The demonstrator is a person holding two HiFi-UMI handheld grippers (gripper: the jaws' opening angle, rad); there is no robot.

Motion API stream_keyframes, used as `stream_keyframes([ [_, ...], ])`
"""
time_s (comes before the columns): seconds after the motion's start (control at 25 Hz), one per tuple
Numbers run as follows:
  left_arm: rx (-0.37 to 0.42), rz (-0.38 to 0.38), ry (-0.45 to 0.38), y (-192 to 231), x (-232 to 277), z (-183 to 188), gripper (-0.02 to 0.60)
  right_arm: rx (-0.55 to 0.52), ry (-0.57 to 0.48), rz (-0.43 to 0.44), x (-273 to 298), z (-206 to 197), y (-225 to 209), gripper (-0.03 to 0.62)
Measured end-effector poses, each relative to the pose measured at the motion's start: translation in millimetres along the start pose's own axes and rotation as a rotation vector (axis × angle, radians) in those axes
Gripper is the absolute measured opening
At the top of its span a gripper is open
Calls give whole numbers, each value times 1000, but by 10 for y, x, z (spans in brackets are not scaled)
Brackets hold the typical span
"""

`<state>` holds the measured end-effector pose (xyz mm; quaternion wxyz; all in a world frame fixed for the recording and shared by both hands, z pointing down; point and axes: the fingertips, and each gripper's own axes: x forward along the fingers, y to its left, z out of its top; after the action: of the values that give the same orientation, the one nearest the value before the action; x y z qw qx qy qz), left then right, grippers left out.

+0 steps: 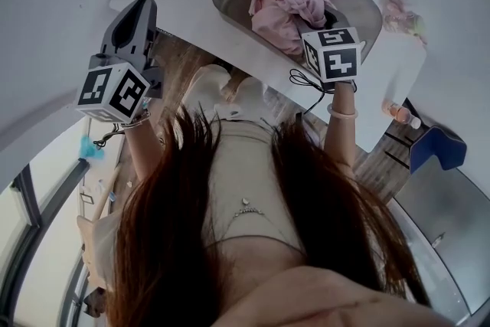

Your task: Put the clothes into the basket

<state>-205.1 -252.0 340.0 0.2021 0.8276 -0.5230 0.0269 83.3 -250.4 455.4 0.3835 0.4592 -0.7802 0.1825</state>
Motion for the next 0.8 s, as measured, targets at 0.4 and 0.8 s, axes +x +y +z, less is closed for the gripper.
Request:
stream_keyframes([
  [0.4,-3,-29,9,86,204,1,11,7,220,61,379,-421,5,181],
  [0.8,12,-120,30,114,512,124,11,35,284,-3,351,-490,-125,224],
])
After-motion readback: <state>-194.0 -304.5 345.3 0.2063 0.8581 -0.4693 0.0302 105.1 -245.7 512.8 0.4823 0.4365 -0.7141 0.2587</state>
